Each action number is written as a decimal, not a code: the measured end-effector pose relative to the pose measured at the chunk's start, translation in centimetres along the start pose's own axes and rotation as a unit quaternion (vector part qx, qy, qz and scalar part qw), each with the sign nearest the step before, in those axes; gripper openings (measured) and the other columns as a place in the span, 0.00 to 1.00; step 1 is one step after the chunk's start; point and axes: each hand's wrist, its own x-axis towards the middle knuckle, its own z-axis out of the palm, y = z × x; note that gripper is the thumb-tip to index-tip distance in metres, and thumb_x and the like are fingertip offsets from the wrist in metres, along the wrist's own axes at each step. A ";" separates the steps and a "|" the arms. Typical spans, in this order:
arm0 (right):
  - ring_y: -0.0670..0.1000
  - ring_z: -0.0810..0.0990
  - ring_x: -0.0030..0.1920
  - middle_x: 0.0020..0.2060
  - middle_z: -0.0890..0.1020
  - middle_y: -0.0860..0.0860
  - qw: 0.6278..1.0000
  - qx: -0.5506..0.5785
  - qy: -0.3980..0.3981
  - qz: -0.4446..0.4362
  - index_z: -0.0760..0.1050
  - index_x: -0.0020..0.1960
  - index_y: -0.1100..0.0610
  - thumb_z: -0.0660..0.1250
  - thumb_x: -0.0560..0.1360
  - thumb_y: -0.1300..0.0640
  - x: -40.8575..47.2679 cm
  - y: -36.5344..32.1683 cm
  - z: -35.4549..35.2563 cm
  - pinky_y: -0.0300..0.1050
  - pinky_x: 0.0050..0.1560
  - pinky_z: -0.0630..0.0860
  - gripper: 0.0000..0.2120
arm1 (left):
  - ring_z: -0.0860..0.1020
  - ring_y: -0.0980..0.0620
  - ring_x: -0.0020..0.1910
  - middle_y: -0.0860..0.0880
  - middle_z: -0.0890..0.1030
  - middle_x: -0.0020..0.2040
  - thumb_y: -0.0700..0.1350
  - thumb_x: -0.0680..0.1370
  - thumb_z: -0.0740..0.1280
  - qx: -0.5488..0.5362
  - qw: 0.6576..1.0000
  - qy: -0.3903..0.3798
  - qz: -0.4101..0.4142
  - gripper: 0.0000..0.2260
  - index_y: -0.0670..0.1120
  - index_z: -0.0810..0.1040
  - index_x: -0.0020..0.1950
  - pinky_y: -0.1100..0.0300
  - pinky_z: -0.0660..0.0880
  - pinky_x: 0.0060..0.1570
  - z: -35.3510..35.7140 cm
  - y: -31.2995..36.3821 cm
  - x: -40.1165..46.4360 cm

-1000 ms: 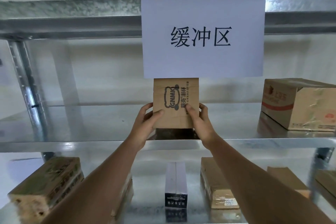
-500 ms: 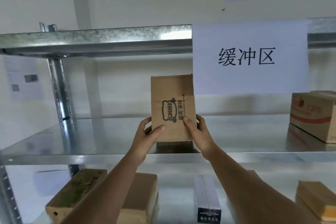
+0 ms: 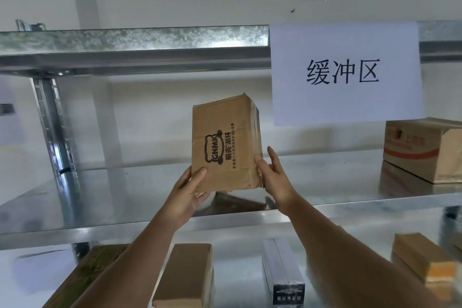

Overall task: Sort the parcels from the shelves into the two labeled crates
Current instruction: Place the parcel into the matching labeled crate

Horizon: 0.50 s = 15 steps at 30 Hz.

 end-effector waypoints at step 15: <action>0.51 0.84 0.53 0.57 0.82 0.50 0.997 0.030 0.048 -0.047 0.69 0.66 0.50 0.72 0.76 0.48 1.9 1.9 1.8 0.45 0.56 0.81 0.22 | 0.76 0.52 0.67 0.56 0.78 0.67 0.66 0.71 0.69 0.163 0.985 0.028 0.057 0.33 0.59 0.68 0.75 0.49 0.73 0.68 0.4 -1.1 2.6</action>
